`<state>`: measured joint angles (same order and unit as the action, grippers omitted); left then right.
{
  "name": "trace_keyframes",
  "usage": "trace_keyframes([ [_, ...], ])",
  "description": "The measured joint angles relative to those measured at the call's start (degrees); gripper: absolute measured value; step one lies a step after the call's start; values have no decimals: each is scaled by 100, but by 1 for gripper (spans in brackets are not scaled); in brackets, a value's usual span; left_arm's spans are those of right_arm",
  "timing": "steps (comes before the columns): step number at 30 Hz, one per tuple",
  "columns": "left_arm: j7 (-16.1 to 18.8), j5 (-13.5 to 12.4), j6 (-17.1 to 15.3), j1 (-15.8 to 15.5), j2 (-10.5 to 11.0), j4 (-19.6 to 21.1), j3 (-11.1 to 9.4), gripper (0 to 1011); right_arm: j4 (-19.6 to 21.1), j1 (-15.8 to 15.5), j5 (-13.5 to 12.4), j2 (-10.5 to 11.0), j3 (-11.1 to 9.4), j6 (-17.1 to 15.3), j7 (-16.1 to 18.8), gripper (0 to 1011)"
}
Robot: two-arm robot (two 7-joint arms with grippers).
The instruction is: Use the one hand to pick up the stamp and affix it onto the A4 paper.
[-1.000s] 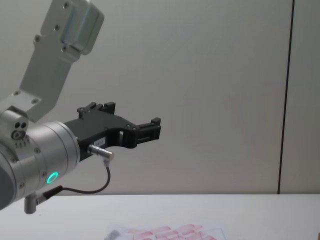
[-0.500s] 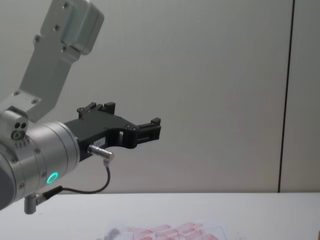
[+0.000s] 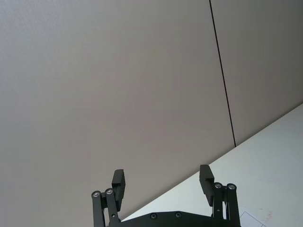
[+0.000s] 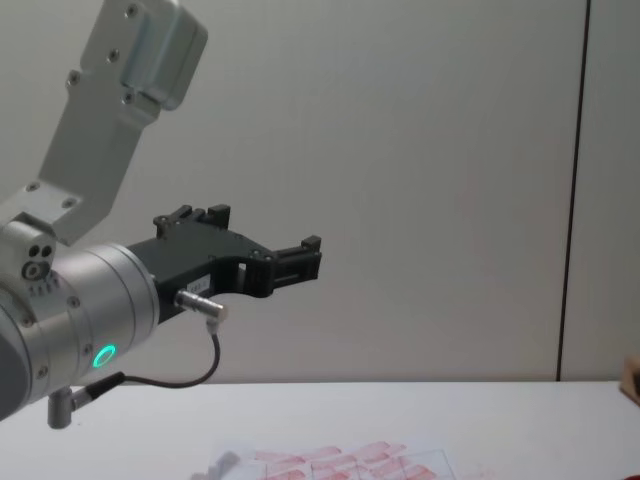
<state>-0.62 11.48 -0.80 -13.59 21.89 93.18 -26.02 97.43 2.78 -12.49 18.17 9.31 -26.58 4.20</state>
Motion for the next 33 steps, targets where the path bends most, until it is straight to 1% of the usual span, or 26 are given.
trace_keyframes([
  [1, 0, 0, 0, 0, 0, 0, 0, 1001, 106, -8, 18, 2, 0, 2, 1, 219],
  [2, 0, 0, 0, 0, 0, 0, 0, 1001, 106, -8, 18, 2, 0, 2, 1, 218],
  [6, 0, 0, 0, 0, 0, 0, 0, 1002, 336, -29, 97, -26, 49, -12, 62, 219],
  [7, 0, 0, 0, 0, 0, 0, 0, 1002, 336, -29, 97, -26, 49, -12, 62, 218],
  [14, 0, 0, 0, 0, 0, 0, 0, 1001, 385, -9, 275, -191, 244, -122, 243, 218],
  [20, 0, 0, 0, 0, 0, 0, 0, 1001, 246, 62, 457, -376, 435, -223, 394, 219],
  [23, 0, 0, 0, 0, 0, 0, 0, 1002, 84, 132, 621, -520, 578, -273, 498, 218],
  [25, 0, 0, 0, 0, 0, 0, 0, 1001, 19, 160, 686, -572, 630, -289, 532, 218],
  [28, 0, 0, 0, 0, 0, 0, 0, 1001, -158, 239, 835, -706, 754, -321, 615, 219],
  [32, 0, 0, 0, 0, 0, 0, 0, 1001, -329, 312, 970, -824, 861, -349, 677, 218],
  [33, 0, 0, 0, 0, 0, 0, 0, 1001, -329, 312, 970, -824, 861, -349, 677, 218],
])
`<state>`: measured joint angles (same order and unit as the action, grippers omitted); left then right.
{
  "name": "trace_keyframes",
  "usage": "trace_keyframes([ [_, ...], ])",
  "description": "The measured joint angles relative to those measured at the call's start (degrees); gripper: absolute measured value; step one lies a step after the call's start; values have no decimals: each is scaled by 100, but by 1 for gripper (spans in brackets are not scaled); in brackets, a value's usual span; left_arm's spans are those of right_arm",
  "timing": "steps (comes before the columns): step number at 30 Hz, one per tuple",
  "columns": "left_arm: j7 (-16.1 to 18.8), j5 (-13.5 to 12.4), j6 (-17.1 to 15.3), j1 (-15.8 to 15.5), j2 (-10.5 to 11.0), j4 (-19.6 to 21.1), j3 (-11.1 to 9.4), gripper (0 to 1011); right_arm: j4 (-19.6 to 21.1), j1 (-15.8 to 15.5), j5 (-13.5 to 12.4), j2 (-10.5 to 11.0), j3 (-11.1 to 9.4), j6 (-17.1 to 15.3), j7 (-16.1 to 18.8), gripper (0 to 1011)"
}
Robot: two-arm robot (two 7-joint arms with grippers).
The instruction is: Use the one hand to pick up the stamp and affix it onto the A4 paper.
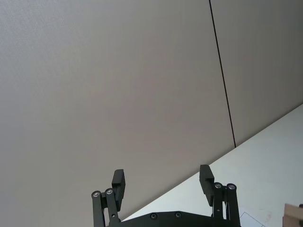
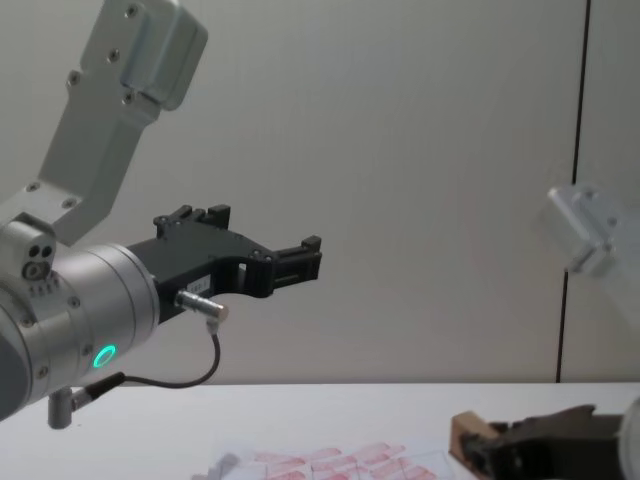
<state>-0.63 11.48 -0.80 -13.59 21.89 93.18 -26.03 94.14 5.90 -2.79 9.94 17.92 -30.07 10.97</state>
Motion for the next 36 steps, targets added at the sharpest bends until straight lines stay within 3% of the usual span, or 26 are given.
trace_keyframes([
  [12, 0, 0, 0, 0, 0, 0, 0, 1001, -483, 202, 296, -273, 207, -140, 99, 218],
  [36, 0, 0, 0, 0, 0, 0, 0, 1002, -1005, 442, 349, -503, 281, -282, 216, 218],
])
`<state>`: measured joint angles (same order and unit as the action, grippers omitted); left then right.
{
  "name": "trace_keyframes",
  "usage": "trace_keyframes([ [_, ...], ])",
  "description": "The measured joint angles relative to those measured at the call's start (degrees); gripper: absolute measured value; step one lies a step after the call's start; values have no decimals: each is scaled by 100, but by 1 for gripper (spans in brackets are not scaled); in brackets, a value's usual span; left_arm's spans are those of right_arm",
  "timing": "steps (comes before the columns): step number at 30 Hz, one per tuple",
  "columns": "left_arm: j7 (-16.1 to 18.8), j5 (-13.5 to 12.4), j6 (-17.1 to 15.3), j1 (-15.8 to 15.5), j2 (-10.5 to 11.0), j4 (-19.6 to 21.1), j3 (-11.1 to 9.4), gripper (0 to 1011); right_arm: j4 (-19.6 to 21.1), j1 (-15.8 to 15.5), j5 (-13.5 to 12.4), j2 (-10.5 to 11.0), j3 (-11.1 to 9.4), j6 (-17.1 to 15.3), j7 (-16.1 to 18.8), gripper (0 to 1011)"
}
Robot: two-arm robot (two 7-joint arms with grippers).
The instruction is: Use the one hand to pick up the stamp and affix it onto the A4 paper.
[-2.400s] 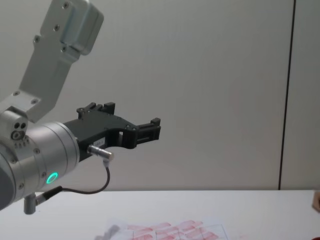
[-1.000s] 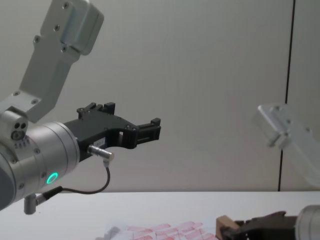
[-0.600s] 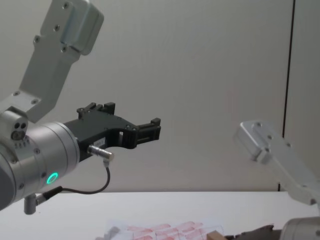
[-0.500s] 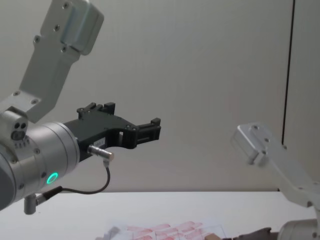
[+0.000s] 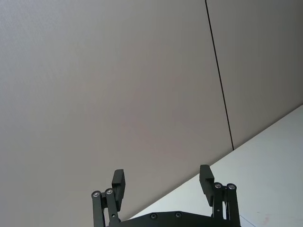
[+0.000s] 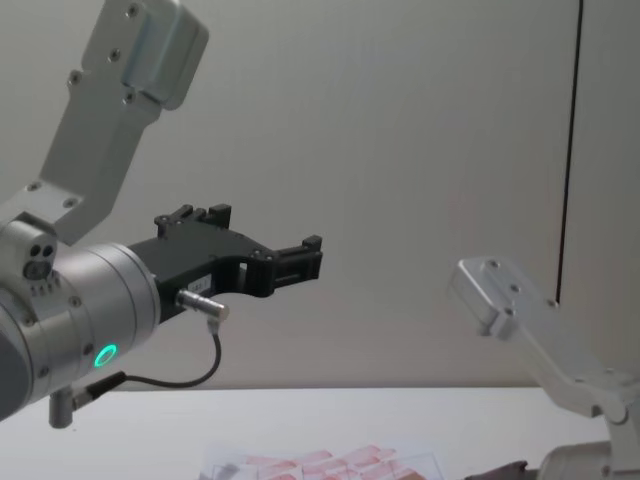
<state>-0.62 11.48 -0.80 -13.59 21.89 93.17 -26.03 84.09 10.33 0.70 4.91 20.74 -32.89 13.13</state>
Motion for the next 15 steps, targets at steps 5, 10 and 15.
trace_keyframes([
  [5, 0, 0, 0, 0, 0, 0, 0, 1001, -86, 43, -11, -32, -1, -69, 7, 218],
  [10, 0, 0, 0, 0, 0, 0, 0, 1001, -134, 63, -18, -46, -7, -111, 13, 218],
  [15, 0, 0, 0, 0, 0, 0, 0, 1001, -178, 82, -31, -58, -15, -152, 24, 218],
])
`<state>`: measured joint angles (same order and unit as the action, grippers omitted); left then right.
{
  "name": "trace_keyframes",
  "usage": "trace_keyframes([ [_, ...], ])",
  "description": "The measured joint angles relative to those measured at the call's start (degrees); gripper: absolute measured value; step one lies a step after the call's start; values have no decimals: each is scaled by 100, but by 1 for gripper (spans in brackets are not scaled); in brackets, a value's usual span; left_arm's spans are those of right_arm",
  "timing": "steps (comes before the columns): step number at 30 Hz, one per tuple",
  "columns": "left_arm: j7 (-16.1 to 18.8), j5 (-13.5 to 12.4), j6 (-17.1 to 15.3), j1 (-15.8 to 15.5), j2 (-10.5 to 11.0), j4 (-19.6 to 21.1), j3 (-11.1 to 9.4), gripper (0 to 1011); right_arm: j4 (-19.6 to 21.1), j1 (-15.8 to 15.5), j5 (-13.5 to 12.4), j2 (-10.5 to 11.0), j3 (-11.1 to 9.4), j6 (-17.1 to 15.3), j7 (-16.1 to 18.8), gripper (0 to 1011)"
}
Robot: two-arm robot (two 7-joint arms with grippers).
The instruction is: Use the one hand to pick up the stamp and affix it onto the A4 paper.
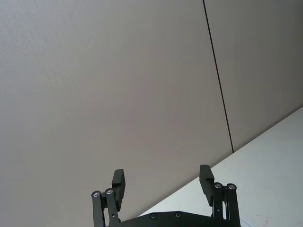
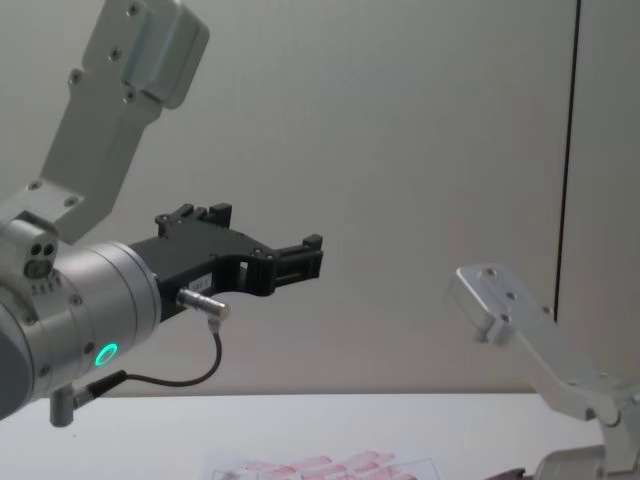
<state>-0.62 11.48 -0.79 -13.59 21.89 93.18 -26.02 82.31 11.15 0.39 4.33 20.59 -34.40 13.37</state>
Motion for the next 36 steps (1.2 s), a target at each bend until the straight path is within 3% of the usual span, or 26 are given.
trace_keyframes([
  [20, 0, 0, 0, 0, 0, 0, 0, 1001, -10, -31, -82, 12, -35, 9, 18, 218],
  [30, 0, 0, 0, 0, 0, 0, 0, 1001, 287, -171, -37, 92, -40, 330, -57, 218],
  [36, 0, 0, 0, 0, 0, 0, 0, 1001, 646, -239, -56, 170, -137, 506, -300, 218],
])
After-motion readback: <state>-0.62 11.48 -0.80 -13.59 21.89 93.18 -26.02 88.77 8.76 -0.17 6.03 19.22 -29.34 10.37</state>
